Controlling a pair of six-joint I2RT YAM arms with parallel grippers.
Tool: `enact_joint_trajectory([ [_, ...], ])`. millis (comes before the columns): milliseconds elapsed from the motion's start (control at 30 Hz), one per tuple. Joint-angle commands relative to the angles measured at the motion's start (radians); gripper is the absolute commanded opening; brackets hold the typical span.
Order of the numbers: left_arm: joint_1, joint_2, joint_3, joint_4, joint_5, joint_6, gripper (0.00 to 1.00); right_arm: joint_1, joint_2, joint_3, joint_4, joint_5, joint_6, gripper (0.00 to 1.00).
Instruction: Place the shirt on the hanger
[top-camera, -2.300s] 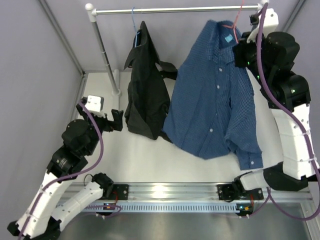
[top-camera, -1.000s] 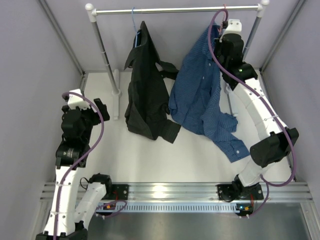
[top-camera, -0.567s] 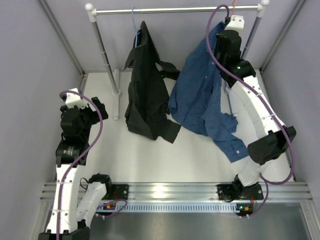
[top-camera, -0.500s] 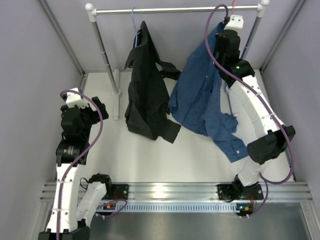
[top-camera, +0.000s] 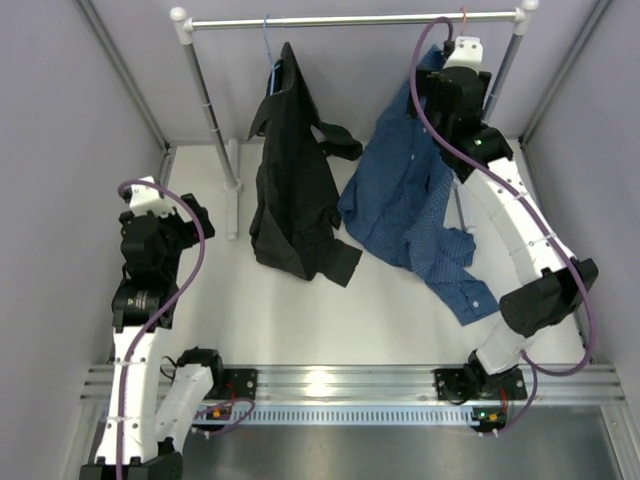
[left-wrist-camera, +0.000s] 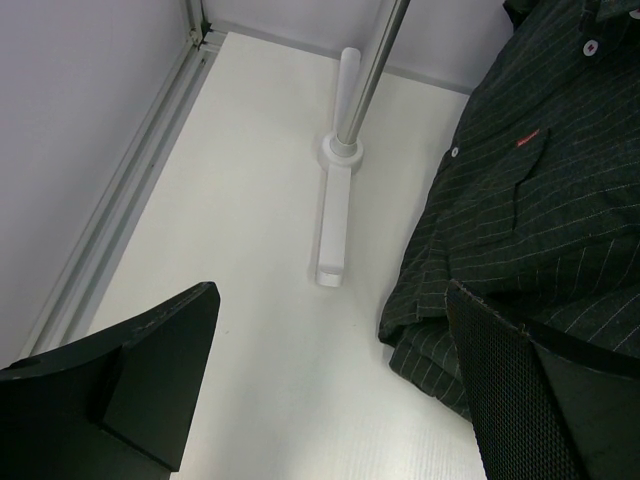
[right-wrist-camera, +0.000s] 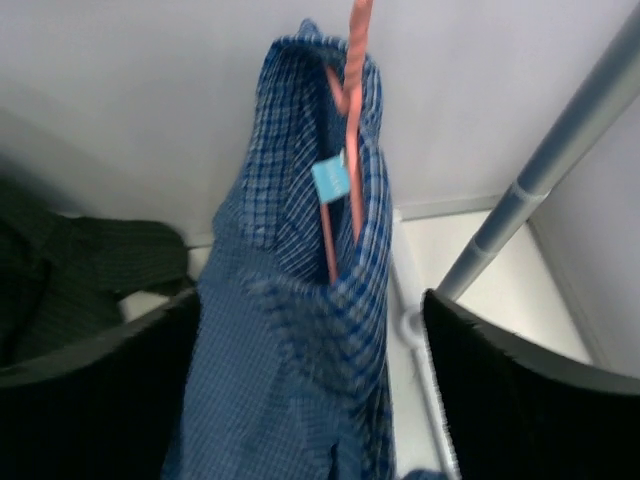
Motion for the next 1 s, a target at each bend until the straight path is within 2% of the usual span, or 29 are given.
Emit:
enact_joint_trajectory([
  [0,0.007,-0.009,-0.011,0.061,-0.005,-0.012,0.98,0.008,-0.159,-0.055,0.033,-0.073,-0.032,0.96],
  [33,0.008,-0.016,-0.012,0.06,-0.009,-0.012,0.98,0.009,-0.19,-0.075,0.031,-0.079,-0.037,0.99],
  [167,0.008,-0.054,-0.017,-0.005,-0.019,-0.023,0.98,0.006,-0.377,-0.225,0.02,-0.082,-0.066,1.0],
  [233,0.008,-0.085,-0.025,-0.034,-0.029,-0.033,0.98,0.006,-0.51,-0.282,-0.042,-0.069,-0.064,1.0],
  [367,0.007,-0.207,-0.078,-0.082,-0.081,-0.046,0.98,0.008,-0.765,-0.568,-0.154,-0.09,-0.071,1.0],
  [400,0.004,-0.251,-0.094,-0.089,-0.091,-0.037,0.98,0.008,-0.87,-0.612,-0.171,-0.092,-0.057,0.99],
  [467,-0.005,-0.299,-0.138,-0.089,-0.112,-0.032,0.98,0.009,-0.975,-0.722,-0.22,-0.07,-0.022,0.99],
  [567,-0.058,-0.361,-0.163,-0.091,-0.111,-0.014,0.98,0.008,-1.162,-0.8,-0.315,-0.041,-0.014,0.99],
  [767,-0.116,-0.402,-0.201,-0.088,-0.092,0.003,0.98,0.009,-1.264,-0.841,-0.441,-0.029,-0.02,0.99],
  [967,-0.131,-0.431,-0.216,-0.094,-0.078,-0.004,0.98,0.009,-1.335,-0.907,-0.418,-0.073,-0.025,0.99],
])
